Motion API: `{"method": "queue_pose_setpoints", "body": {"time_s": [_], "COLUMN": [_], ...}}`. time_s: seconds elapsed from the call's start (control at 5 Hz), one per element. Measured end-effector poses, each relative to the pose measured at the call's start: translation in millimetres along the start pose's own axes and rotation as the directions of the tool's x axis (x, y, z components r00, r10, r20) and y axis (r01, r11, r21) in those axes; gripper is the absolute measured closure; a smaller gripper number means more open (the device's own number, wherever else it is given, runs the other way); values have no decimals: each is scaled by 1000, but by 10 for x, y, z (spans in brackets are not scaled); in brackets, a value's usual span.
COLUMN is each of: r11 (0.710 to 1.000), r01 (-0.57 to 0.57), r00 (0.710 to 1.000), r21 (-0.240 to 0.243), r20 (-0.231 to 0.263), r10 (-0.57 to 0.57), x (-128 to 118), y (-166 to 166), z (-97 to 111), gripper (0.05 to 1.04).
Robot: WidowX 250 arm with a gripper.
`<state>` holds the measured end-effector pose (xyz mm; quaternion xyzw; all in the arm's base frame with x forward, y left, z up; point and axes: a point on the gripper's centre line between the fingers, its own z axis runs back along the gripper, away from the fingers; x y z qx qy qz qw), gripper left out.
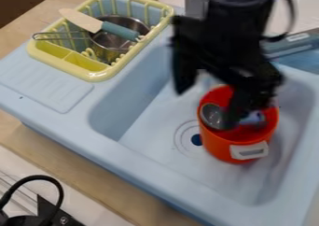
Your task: Place bowl and spoon in the sink
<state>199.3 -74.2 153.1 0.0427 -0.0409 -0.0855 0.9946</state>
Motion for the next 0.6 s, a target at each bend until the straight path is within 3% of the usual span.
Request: {"method": "queue_pose_setpoints", "body": {"time_s": [0.2,0.4,0.6], "r11": [989,918,791], "r01": [-145,-395,-612], "r00": [988,918,789], "r21": [18,-39,-16], "r20": [-43,-57,-83], "r10": [146,392,608], "x": [-160,-263,-371], "y": [282,599,896], "z": [1,54,63], "gripper": [90,90,90]}}
